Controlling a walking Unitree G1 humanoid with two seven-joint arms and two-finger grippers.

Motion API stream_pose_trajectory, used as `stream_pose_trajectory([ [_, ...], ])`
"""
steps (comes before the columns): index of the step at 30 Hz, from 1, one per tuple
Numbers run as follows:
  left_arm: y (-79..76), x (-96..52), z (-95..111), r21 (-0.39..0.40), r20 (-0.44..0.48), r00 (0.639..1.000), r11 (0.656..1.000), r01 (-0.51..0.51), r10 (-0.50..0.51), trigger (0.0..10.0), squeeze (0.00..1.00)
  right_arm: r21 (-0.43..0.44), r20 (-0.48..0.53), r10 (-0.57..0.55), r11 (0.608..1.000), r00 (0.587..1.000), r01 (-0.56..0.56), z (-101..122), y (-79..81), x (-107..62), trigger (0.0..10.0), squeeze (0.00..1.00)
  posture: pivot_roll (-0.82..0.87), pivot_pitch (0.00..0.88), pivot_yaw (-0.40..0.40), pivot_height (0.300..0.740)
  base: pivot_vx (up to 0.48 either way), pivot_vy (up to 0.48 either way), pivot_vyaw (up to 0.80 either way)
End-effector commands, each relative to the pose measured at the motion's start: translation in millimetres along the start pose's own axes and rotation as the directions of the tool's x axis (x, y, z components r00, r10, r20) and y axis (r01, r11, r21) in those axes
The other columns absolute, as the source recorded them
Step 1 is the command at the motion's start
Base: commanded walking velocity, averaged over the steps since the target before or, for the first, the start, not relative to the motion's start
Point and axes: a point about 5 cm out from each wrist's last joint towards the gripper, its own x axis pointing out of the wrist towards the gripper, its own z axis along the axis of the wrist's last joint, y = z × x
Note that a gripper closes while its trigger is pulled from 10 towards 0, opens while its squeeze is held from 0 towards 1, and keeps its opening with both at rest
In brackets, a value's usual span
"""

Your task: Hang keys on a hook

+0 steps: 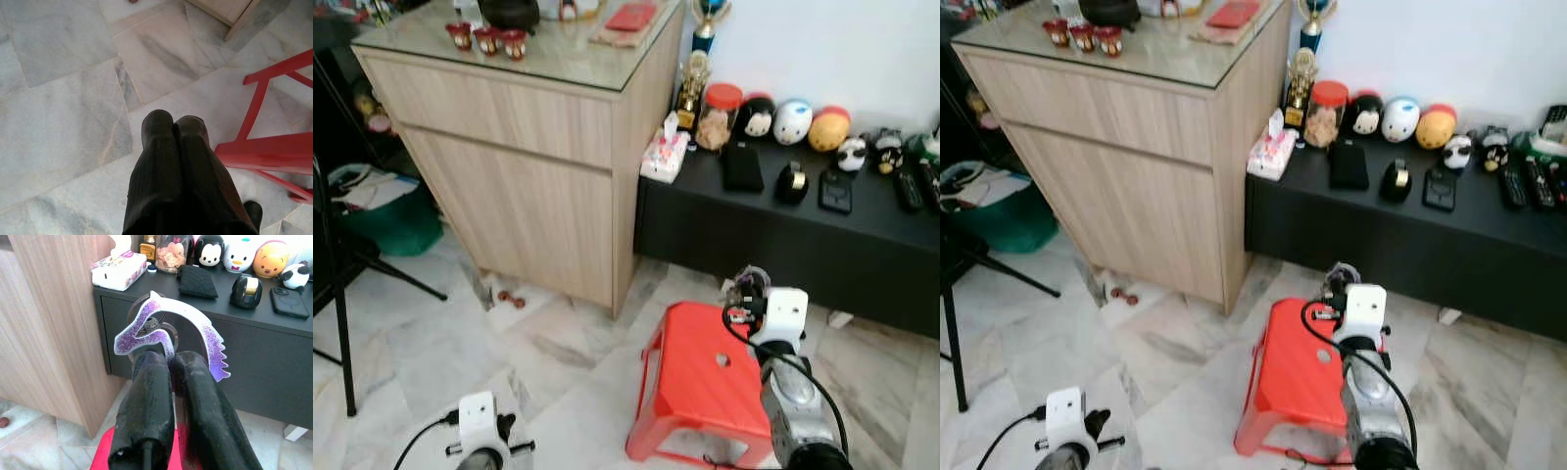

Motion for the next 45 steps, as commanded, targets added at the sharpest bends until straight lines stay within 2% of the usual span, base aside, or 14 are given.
stream_pose_trajectory([
  [1, 3.9, -2.4, -7, 0.006, -0.031, 0.999, 1.000, -0.014, 0.014, 10.0, 0.00, -0.005, 0.002, 0.000, 1.000, 1.000, 0.000, 0, 0.3, 0.3, 10.0, 0.00, 0.13, 0.074, -0.053, 0.740, 0.000, 0.000, 0.00],
  [21, 5.0, -4.7, -13, 0.003, -0.053, 0.998, 1.000, -0.014, 0.014, 10.0, 0.00, 0.011, -0.010, -0.017, 1.000, 1.000, 0.017, -2, 0.6, 0.2, 10.0, 0.00, 0.13, 0.069, -0.050, 0.740, 0.000, 0.000, 0.00],
  [45, 6.6, -6.6, -17, 0.013, -0.067, 0.998, 1.000, 0.003, -0.002, 10.0, 0.00, 0.045, -0.027, 0.000, 0.999, 1.000, 0.001, -6, 3.4, -1.9, 10.0, 0.00, 0.14, 0.061, -0.044, 0.740, -0.295, 0.000, 0.00],
])
